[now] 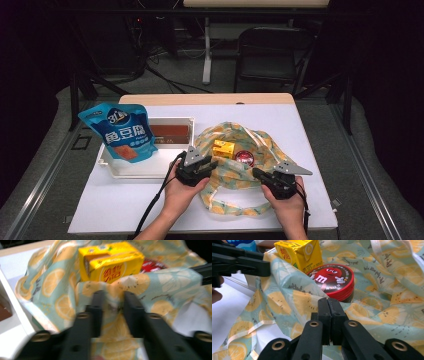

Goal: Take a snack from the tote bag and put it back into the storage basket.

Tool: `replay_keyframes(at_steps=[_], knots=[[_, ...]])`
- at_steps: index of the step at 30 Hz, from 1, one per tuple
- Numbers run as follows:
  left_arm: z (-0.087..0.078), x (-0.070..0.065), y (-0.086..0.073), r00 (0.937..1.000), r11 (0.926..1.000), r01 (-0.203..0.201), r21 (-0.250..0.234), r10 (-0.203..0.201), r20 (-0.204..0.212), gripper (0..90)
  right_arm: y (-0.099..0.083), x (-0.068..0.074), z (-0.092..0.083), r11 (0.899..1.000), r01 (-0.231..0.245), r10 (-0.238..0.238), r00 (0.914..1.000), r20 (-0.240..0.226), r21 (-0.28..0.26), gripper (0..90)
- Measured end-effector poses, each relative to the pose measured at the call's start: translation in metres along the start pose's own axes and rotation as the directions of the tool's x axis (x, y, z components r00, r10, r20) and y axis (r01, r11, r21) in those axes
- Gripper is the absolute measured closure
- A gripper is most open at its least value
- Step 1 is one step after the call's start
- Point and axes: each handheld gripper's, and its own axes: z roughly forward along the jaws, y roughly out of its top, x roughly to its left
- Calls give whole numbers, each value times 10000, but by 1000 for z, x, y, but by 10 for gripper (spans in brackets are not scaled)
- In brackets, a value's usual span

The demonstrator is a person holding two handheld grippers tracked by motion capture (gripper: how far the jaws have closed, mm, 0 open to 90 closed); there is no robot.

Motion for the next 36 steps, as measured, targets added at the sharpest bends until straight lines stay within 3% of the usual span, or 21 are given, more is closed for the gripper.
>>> replay_keyframes(at_steps=[1, 9, 10, 14, 16, 19, 22, 23, 25, 26, 27, 29, 30, 31, 34, 36], knots=[[2, 3, -1, 9997, 9998, 192, 94, -194, 167, 898, 0, 0, 1, 10000, 2, -2, 10000, -46, 1, 895], [12, 3, -11, 9992, 9964, 67, 841, -100, 389, 900, -3, -3, 5, 9993, -85, 82, 9999, 86, 357, 896], [16, 4, -16, 9988, 9927, 129, 1197, -184, 452, 900, -6, -6, 9, 9962, -337, 325, 9993, 168, 806, 898], [26, 3, -28, 9986, 9871, 231, 1587, -305, 443, 900, -16, -16, 19, 9817, -846, 796, 9962, 363, 1703, 900], [31, 3, -36, 9984, 9828, 277, 1825, -361, 432, 900, -18, -18, 21, 9780, -869, 810, 9960, 389, 1898, 900], [32, 4, -37, 9980, 9827, 424, 1802, -501, 384, 900, -21, -20, 25, 9705, -832, 707, 9955, 628, 2262, 900], [32, 4, -37, 9976, 9809, 463, 1889, -554, 427, 900, -21, -20, 25, 9712, -840, 712, 9954, 647, 2232, 900], [32, 3, -38, 9986, 9826, 341, 1825, -410, 345, 900, -18, -18, 21, 9754, -826, 735, 9960, 518, 2042, 837], [31, 2, -38, 9986, 9832, 345, 1795, -413, 339, 900, -15, -16, 19, 9776, -884, 807, 9956, 477, 1912, 810], [32, 2, -39, 9984, 9851, 391, 1674, -455, 347, 900, -10, -13, 13, 9823, -898, 835, 9955, 446, 1643, 781], [32, 3, -39, 9982, 9848, 417, 1688, -486, 365, 900, 3, -4, 1, 9949, -636, 612, 9976, 336, 780, 732], [32, 3, -39, 9985, 9851, 360, 1684, -423, 343, 900, 13, 3, -6, 9991, -363, 358, 9991, 238, 208, 672], [32, 3, -39, 9983, 9853, 387, 1665, -453, 359, 900, 13, 3, -6, 9991, -363, 358, 9991, 238, 208, 672], [32, 3, -39, 9982, 9851, 387, 1674, -456, 378, 900, 22, 9, -7, 9996, -65, 75, 9993, 360, -271, 633], [32, 3, -39, 9983, 9849, 360, 1694, -433, 392, 900, 29, 12, -4, 9994, 33, -24, 9996, 274, -346, 570], [31, 2, -39, 9983, 9848, 328, 1708, -404, 412, 900, 33, 15, 10, 9999, 48, -39, 9984, 565, -164, 449]])
